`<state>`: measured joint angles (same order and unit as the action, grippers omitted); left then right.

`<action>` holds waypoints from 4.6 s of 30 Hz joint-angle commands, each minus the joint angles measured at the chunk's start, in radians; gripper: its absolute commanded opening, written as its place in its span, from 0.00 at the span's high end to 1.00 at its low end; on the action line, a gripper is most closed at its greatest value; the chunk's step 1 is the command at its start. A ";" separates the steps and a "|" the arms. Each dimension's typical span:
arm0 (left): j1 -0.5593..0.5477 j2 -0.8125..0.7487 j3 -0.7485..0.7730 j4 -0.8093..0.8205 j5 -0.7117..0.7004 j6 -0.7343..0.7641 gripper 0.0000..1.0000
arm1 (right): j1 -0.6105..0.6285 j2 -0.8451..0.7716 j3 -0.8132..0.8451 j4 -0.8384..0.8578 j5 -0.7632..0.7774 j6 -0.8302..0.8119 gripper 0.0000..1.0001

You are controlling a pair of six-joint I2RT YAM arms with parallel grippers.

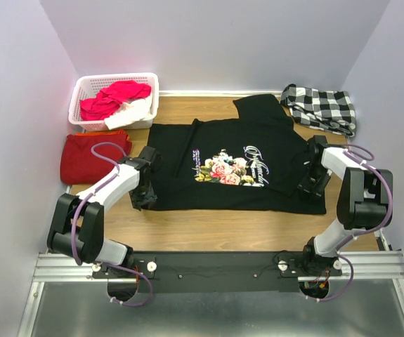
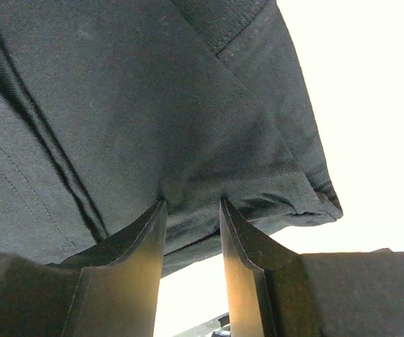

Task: Fold and stack the t-shirts
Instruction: Fold the flattened tshirt in 1/3 of the way

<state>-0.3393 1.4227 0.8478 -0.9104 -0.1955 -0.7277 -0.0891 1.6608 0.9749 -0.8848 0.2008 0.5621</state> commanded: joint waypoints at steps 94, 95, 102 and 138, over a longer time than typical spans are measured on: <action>0.172 0.542 0.764 0.438 0.057 0.392 0.46 | 0.003 -0.257 -0.225 0.267 -0.393 0.039 0.55; 0.172 0.541 0.755 0.441 0.059 0.393 0.46 | 0.003 -0.259 -0.223 0.270 -0.391 0.041 0.55; 0.172 0.535 0.731 0.449 0.067 0.393 0.46 | 0.003 -0.239 -0.199 0.290 -0.347 0.047 0.55; 0.172 0.559 0.744 0.433 0.051 0.398 0.47 | 0.028 -0.142 -0.019 0.314 -0.388 0.047 0.99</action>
<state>-0.1642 1.9968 1.5688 -0.4725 -0.1448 -0.3412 -0.0711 1.4757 0.8909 -0.5747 -0.1593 0.6125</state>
